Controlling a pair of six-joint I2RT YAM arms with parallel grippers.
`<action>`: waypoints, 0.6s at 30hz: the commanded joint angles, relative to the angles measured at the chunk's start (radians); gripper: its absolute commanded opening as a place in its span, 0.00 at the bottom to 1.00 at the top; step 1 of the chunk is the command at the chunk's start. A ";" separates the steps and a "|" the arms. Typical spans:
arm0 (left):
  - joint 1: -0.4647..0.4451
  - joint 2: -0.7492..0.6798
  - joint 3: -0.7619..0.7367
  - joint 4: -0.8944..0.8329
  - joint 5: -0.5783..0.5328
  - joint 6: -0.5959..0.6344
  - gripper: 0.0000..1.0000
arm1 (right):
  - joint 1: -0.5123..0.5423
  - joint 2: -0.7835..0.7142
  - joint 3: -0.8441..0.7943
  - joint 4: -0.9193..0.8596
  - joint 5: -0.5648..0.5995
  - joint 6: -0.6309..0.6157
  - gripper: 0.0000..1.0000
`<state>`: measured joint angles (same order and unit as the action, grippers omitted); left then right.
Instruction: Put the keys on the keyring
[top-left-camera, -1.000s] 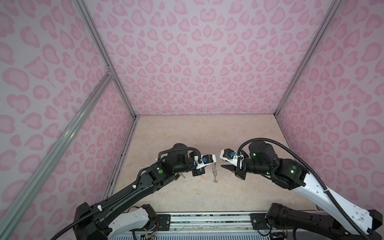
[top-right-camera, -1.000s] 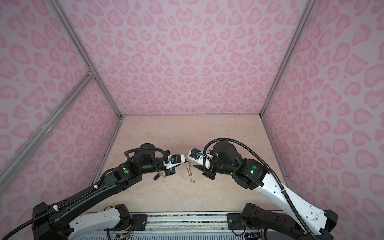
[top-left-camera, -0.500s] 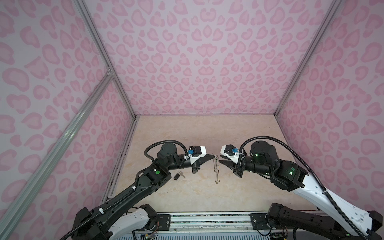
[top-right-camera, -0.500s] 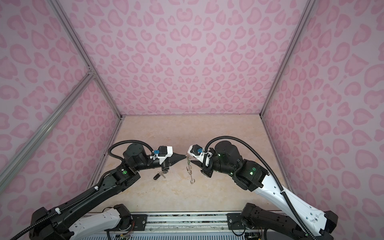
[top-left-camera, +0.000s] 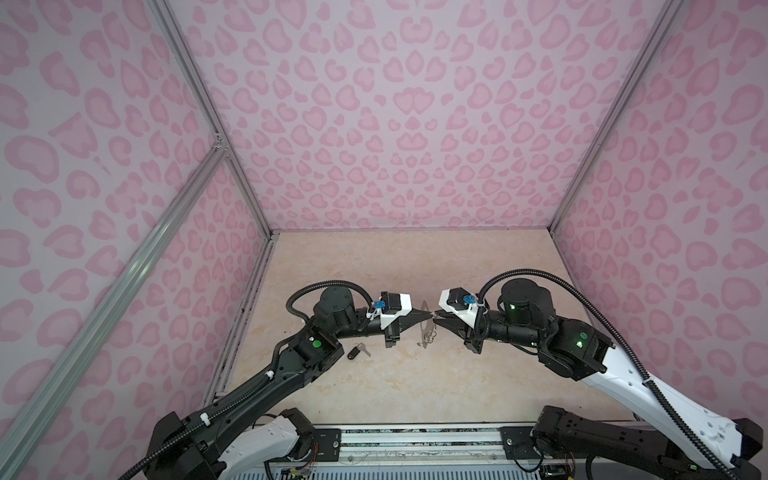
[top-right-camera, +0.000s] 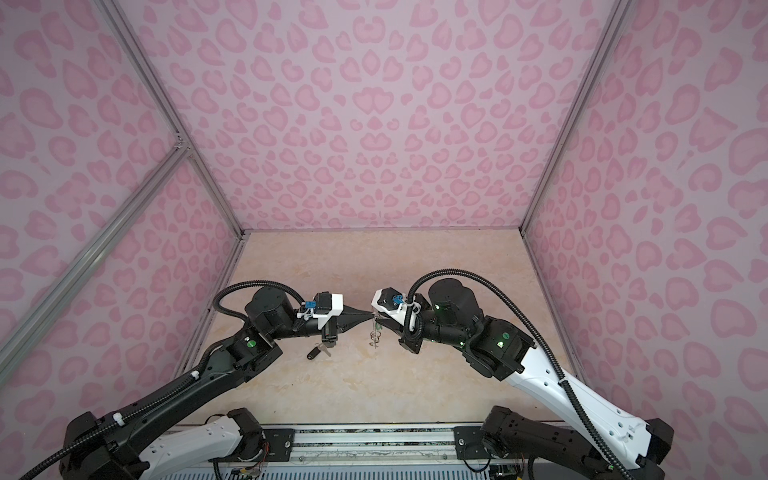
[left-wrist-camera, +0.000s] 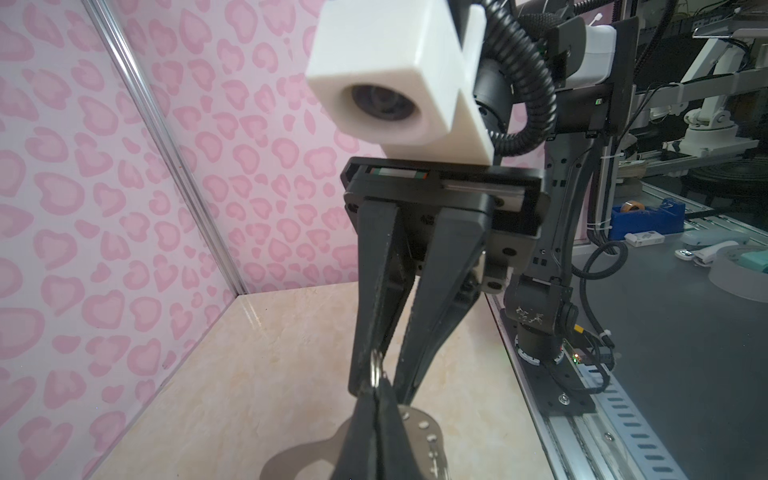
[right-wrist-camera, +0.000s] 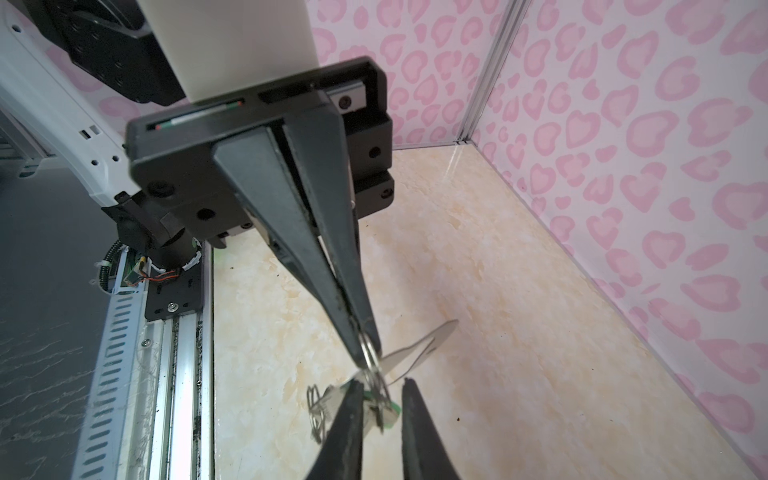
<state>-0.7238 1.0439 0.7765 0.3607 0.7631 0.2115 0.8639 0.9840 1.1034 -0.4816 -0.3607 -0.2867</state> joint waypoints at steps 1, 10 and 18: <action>0.002 -0.005 0.003 0.014 0.016 0.012 0.03 | 0.001 0.002 0.008 -0.012 -0.037 -0.021 0.19; 0.002 -0.008 0.017 -0.034 0.035 0.056 0.03 | -0.001 -0.012 -0.023 0.033 -0.057 -0.002 0.15; 0.002 -0.001 0.030 -0.068 0.054 0.081 0.03 | -0.001 -0.019 -0.034 0.044 -0.071 0.005 0.13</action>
<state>-0.7238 1.0416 0.7921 0.2882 0.7967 0.2741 0.8619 0.9646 1.0744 -0.4683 -0.4091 -0.2955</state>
